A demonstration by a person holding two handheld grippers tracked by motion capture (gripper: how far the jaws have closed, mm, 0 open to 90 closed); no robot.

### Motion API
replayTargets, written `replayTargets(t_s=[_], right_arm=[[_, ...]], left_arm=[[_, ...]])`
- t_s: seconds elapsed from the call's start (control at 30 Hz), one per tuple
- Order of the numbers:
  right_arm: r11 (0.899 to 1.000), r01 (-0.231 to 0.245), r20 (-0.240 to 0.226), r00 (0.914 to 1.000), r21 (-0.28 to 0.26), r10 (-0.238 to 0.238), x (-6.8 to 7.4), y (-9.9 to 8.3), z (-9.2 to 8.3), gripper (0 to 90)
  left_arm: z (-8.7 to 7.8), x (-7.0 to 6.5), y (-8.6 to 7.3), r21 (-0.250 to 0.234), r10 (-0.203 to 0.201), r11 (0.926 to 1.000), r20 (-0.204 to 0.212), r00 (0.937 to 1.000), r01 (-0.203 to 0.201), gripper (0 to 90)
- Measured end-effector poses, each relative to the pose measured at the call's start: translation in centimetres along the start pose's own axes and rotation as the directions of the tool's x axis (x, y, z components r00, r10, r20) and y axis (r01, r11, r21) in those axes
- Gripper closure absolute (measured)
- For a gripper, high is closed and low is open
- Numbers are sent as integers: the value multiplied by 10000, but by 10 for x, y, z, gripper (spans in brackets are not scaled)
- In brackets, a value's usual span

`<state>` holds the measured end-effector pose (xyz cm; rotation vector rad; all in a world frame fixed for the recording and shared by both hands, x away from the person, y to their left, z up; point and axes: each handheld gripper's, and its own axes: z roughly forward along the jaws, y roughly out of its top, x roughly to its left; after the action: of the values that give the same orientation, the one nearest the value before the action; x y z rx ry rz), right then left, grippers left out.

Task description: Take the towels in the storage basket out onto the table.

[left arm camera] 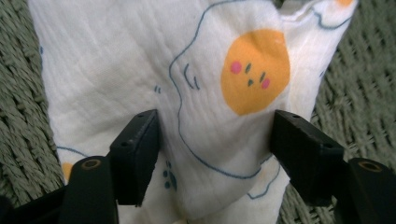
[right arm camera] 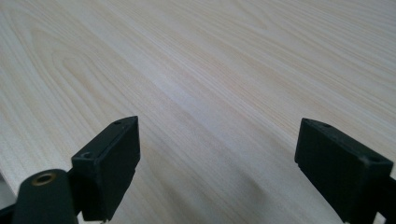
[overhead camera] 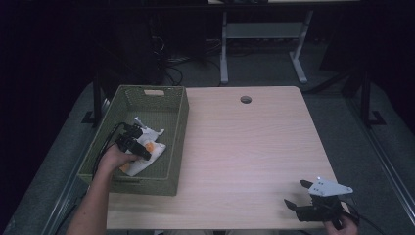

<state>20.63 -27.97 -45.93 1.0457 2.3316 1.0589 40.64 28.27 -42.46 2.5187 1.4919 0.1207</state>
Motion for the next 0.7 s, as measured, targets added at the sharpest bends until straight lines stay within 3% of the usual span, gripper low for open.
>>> replayTargets(t_s=[0.23,0.43,0.57,0.7], right_arm=[[10000,47,-30,10000,1,-47,1,1,0,138],[10000,43,-35,10000,7,-43,1,1,1,139],[9999,116,-46,9999,-37,-116,2,1,1,138],[10000,41,-62,10000,-30,-42,2,1,1,139]], left_arm=[[-1,1,-1,90,-136,9999,-57,9999,136,440],[-1,3,0,173,-607,9980,-39,9981,608,499],[-1,5,2,272,-888,9956,-166,9959,892,585],[-1,4,3,359,-797,9960,-512,9955,815,656]])
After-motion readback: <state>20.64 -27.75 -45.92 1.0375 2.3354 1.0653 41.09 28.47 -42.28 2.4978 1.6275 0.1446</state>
